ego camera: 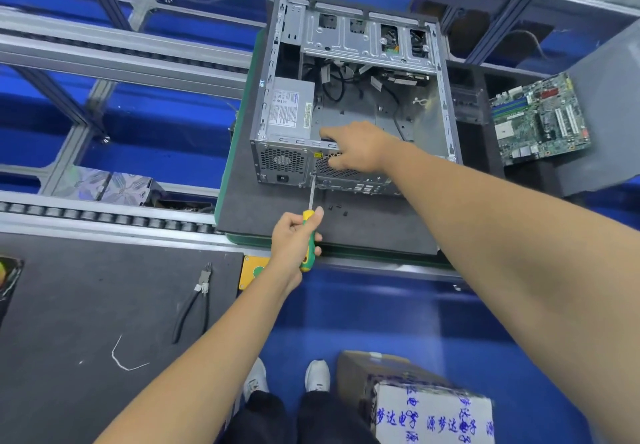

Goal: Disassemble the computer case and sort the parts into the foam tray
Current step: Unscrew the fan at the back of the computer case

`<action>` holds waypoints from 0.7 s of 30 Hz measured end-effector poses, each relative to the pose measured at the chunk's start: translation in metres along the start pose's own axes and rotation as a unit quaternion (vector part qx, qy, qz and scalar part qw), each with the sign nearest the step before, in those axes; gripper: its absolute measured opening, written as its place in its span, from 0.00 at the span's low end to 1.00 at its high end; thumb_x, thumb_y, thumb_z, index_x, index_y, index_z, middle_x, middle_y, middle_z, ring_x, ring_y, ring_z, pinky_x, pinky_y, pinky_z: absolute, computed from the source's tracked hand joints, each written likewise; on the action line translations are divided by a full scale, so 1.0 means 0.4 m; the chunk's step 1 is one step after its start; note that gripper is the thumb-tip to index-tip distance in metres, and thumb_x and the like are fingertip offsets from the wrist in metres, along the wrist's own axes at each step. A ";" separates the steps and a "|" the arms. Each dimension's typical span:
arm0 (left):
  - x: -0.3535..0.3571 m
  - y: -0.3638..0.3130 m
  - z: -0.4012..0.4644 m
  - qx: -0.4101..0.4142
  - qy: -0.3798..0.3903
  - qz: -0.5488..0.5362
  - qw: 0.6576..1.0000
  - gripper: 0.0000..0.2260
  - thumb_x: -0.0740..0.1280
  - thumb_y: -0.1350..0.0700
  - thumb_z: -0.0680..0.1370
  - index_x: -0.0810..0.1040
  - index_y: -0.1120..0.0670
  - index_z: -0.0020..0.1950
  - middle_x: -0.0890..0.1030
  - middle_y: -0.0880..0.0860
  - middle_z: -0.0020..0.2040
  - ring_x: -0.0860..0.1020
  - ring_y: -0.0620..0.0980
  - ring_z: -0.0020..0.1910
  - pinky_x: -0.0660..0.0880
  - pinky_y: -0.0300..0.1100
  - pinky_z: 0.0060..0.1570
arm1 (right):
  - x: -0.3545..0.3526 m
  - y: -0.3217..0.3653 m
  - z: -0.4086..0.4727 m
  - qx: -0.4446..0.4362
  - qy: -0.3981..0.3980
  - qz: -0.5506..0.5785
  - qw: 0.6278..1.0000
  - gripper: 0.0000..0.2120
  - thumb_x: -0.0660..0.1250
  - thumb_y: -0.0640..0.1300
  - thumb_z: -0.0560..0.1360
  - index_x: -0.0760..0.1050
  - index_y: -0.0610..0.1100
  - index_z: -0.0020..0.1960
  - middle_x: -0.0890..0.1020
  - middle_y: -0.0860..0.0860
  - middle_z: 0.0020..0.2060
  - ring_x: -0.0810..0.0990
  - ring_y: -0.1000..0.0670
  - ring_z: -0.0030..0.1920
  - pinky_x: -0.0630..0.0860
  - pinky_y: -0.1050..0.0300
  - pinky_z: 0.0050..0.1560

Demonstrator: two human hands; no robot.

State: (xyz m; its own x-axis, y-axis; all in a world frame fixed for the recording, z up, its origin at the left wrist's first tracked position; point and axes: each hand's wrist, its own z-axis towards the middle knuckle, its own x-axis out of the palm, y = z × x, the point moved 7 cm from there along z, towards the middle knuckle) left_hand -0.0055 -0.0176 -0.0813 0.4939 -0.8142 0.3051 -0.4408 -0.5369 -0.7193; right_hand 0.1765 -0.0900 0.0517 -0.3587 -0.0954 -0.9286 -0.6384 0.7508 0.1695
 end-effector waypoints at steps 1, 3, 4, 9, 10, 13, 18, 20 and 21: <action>0.001 -0.001 -0.002 0.005 -0.005 0.002 1.000 0.19 0.77 0.48 0.76 0.67 0.53 0.43 0.76 0.52 0.36 0.78 0.47 0.32 0.75 0.41 0.28 | 0.002 0.000 0.001 0.001 0.000 0.000 1.000 0.25 0.66 0.49 0.78 0.67 0.45 0.72 0.74 0.51 0.32 0.74 0.46 0.38 0.64 0.53 0.35; 0.010 0.002 -0.006 0.002 -0.001 0.014 1.000 0.17 0.75 0.46 0.77 0.70 0.54 0.43 0.80 0.50 0.36 0.83 0.47 0.36 0.79 0.43 0.32 | 0.004 -0.005 0.002 0.006 -0.002 0.002 1.000 0.26 0.67 0.49 0.78 0.67 0.46 0.73 0.72 0.52 0.31 0.70 0.53 0.34 0.61 0.56 0.32; 0.015 0.007 -0.007 -0.005 0.005 0.018 1.000 0.16 0.73 0.45 0.78 0.72 0.54 0.44 0.81 0.50 0.36 0.84 0.47 0.37 0.80 0.43 0.32 | 0.004 -0.007 0.003 0.008 -0.003 0.005 1.000 0.26 0.67 0.49 0.78 0.67 0.46 0.74 0.72 0.53 0.31 0.69 0.54 0.34 0.60 0.57 0.31; 0.026 0.027 -0.008 -0.037 -0.003 0.028 0.999 0.20 0.63 0.39 0.83 0.82 0.55 0.50 0.81 0.46 0.34 0.80 0.43 0.31 0.78 0.39 0.30 | 0.004 -0.011 0.001 0.006 -0.002 0.003 1.000 0.24 0.67 0.49 0.77 0.68 0.46 0.72 0.71 0.52 0.30 0.68 0.55 0.33 0.59 0.57 0.31; 0.029 0.029 -0.007 -0.041 -0.009 0.034 0.999 0.21 0.61 0.39 0.84 0.82 0.55 0.50 0.79 0.47 0.33 0.77 0.43 0.29 0.75 0.38 0.29 | 0.004 -0.012 0.002 0.006 -0.002 0.002 1.000 0.24 0.67 0.49 0.77 0.68 0.46 0.71 0.71 0.52 0.30 0.68 0.55 0.33 0.59 0.57 0.31; 0.037 0.027 -0.002 -0.031 -0.025 0.063 0.997 0.23 0.57 0.39 0.85 0.82 0.55 0.49 0.76 0.47 0.32 0.72 0.43 0.25 0.69 0.37 0.26 | 0.004 -0.011 0.001 0.005 -0.004 0.005 1.000 0.24 0.67 0.49 0.77 0.68 0.46 0.71 0.71 0.53 0.30 0.67 0.55 0.33 0.59 0.57 0.31; 0.020 0.015 -0.002 0.017 -0.053 0.106 0.993 0.16 0.70 0.44 0.80 0.67 0.52 0.52 0.75 0.54 0.41 0.73 0.44 0.25 0.71 0.40 0.24 | 0.000 -0.006 0.000 0.001 -0.005 0.001 1.000 0.24 0.67 0.49 0.77 0.69 0.45 0.71 0.71 0.54 0.30 0.71 0.46 0.38 0.60 0.54 0.34; 0.015 0.013 -0.005 0.037 -0.064 0.115 0.991 0.17 0.74 0.46 0.78 0.66 0.52 0.52 0.76 0.55 0.44 0.74 0.44 0.27 0.74 0.40 0.26 | 0.001 -0.006 0.002 0.000 -0.004 0.001 1.000 0.24 0.67 0.49 0.77 0.69 0.45 0.71 0.71 0.54 0.30 0.71 0.45 0.39 0.62 0.53 0.38; 0.012 0.011 -0.006 0.048 -0.072 0.118 0.989 0.18 0.74 0.46 0.78 0.67 0.52 0.51 0.77 0.55 0.44 0.75 0.44 0.27 0.74 0.40 0.26 | 0.001 -0.006 0.002 0.000 -0.003 0.003 1.000 0.24 0.67 0.49 0.77 0.69 0.45 0.71 0.70 0.54 0.30 0.71 0.45 0.39 0.62 0.53 0.38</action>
State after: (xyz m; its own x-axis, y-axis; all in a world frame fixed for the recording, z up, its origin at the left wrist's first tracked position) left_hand -0.0068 -0.0244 -0.0816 0.4912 -0.8704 0.0343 -0.4873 -0.3073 -0.8173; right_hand 0.1783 -0.0912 0.0505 -0.3585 -0.0868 -0.9295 -0.6361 0.7515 0.1751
